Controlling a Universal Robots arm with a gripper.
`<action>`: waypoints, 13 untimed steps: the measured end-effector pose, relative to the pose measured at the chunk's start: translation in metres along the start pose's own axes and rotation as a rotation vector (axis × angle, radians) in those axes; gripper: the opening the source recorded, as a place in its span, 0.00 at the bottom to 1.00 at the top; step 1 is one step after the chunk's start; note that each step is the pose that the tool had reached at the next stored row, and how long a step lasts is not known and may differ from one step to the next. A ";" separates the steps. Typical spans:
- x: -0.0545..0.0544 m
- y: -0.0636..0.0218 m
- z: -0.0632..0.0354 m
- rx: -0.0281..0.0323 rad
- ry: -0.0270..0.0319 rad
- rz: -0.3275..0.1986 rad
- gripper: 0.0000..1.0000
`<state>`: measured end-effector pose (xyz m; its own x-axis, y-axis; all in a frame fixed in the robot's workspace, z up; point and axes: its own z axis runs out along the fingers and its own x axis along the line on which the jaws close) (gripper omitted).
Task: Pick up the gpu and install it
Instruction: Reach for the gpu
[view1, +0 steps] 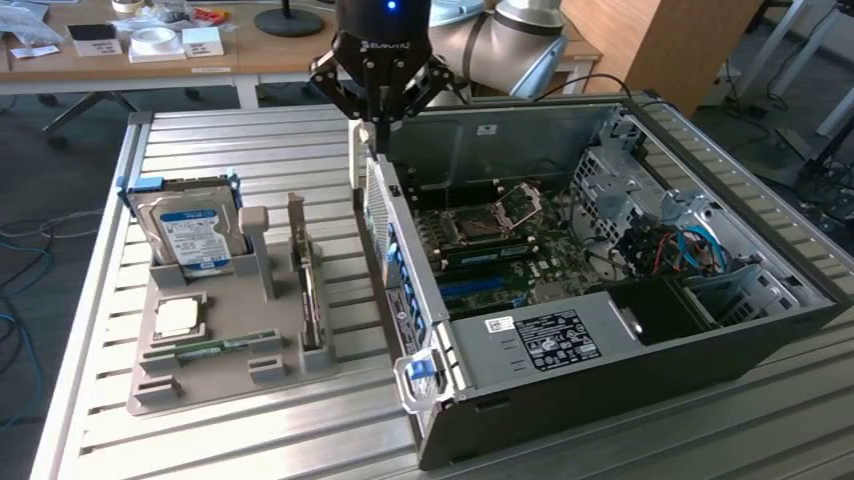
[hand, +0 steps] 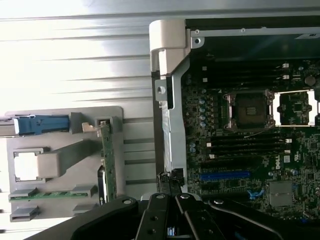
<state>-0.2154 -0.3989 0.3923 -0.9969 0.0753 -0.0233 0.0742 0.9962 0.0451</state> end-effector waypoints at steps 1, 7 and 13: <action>0.002 -0.0001 -0.0001 0.0000 0.0001 0.000 0.11; 0.010 -0.0008 -0.0002 0.0001 0.0001 0.000 0.11; 0.017 -0.0013 -0.0004 0.0000 0.0000 0.000 0.11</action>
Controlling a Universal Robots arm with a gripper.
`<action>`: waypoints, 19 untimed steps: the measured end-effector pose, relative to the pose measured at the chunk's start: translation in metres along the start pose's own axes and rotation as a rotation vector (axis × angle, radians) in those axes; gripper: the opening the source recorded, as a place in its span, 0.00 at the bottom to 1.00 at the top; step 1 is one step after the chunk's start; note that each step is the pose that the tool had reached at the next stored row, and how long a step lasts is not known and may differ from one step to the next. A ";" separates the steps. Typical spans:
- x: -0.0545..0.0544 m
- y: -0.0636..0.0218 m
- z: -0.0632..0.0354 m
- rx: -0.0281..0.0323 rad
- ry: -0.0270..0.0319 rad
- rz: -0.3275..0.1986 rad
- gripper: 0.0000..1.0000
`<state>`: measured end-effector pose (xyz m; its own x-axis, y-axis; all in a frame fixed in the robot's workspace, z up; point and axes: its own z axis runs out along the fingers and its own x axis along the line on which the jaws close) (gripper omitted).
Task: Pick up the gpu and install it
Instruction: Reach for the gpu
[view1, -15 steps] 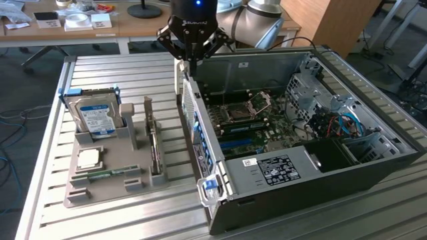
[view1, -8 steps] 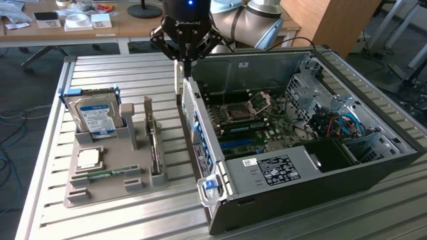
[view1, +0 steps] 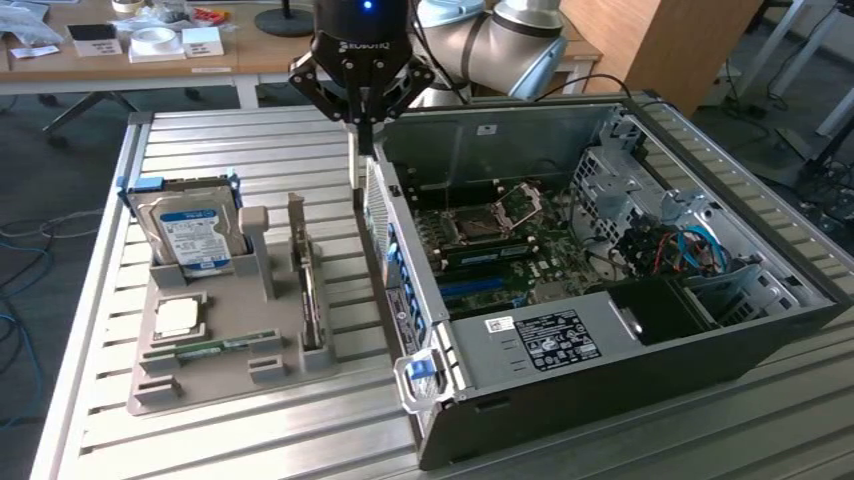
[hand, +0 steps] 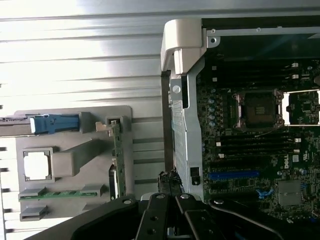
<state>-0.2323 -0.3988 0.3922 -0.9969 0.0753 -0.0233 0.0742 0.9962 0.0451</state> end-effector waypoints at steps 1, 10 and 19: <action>0.001 -0.0001 0.0000 0.0000 0.0000 0.000 0.11; 0.011 -0.0008 -0.0003 0.0001 0.0001 0.000 0.11; 0.026 -0.0019 -0.0006 0.0001 0.0000 0.000 0.11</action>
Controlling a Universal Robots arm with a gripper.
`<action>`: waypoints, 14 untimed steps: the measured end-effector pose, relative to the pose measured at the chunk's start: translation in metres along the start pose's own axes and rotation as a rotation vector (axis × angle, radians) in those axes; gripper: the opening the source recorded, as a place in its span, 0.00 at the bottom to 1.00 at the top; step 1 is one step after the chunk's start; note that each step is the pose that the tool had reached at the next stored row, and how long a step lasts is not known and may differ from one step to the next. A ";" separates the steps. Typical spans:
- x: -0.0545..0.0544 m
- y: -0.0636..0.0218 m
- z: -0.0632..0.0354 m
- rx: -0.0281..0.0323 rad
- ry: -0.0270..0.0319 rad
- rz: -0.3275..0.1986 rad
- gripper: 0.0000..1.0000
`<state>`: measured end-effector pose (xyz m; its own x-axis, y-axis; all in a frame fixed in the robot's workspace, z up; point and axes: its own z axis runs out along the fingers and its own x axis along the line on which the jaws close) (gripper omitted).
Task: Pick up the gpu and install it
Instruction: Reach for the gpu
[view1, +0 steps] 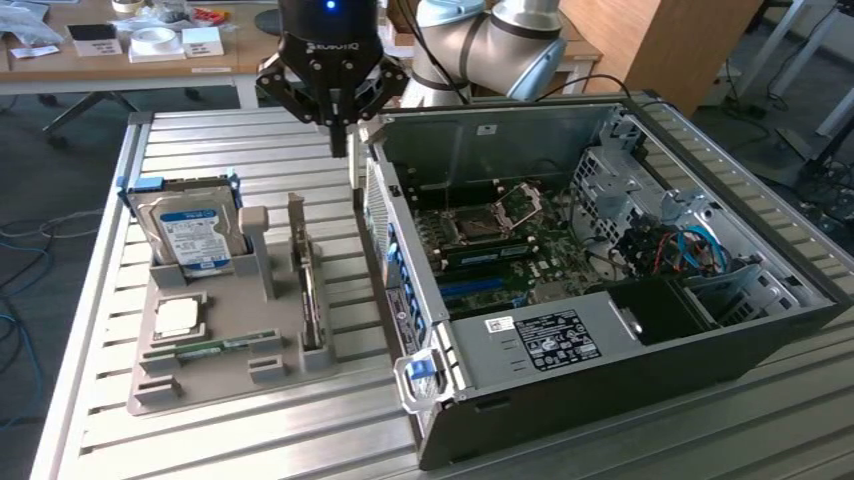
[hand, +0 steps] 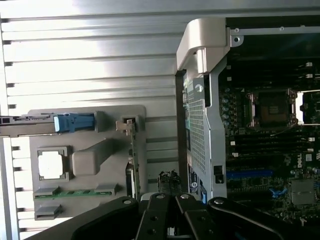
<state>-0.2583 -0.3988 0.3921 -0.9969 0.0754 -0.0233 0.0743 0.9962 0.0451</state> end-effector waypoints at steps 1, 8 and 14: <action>0.002 -0.0001 -0.0001 0.0000 0.0000 0.000 0.11; 0.014 -0.0011 -0.0002 0.0000 0.0000 0.000 0.11; 0.023 -0.0017 -0.0004 0.0000 0.0000 0.000 0.11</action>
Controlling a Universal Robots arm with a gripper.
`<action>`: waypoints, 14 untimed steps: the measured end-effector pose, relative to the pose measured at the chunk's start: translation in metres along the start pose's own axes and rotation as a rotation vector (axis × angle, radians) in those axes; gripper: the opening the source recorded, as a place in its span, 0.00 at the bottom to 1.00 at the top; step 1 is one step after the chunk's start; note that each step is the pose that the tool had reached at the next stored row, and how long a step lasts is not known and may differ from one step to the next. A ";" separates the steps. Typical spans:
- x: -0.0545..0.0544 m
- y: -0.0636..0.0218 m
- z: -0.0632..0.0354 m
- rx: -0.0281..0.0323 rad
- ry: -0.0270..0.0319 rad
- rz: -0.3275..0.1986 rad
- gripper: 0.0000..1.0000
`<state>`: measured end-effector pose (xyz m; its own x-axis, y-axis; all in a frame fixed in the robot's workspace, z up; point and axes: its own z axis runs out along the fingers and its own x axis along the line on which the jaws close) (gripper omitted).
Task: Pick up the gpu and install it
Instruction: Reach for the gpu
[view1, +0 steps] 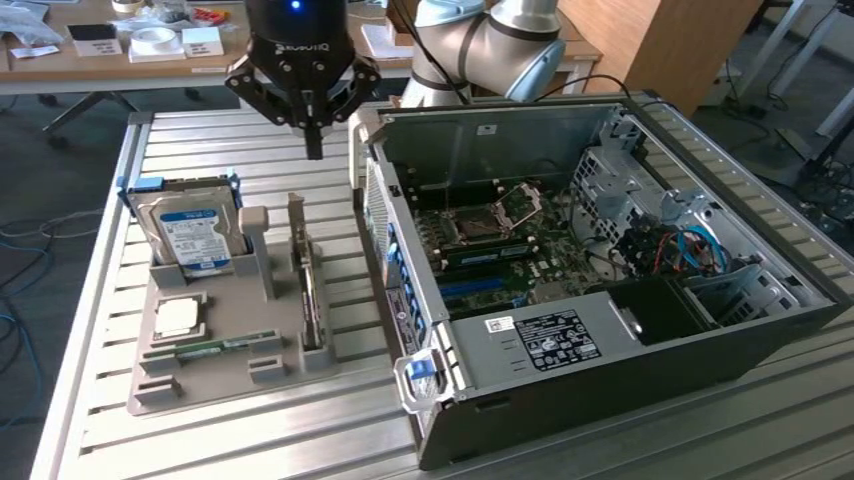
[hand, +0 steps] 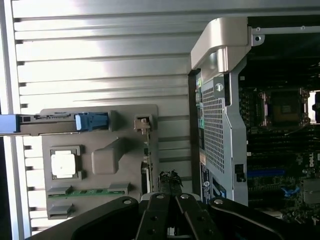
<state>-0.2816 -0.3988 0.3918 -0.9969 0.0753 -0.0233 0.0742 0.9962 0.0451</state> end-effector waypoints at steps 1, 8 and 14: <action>0.001 -0.0001 0.0000 0.0001 0.0000 0.000 0.11; 0.007 -0.0005 -0.0001 0.0000 0.0000 0.000 0.11; 0.007 -0.0005 -0.0001 0.0001 0.0001 0.000 0.11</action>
<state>-0.2888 -0.3989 0.3918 -0.9969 0.0752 -0.0233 0.0741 0.9962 0.0450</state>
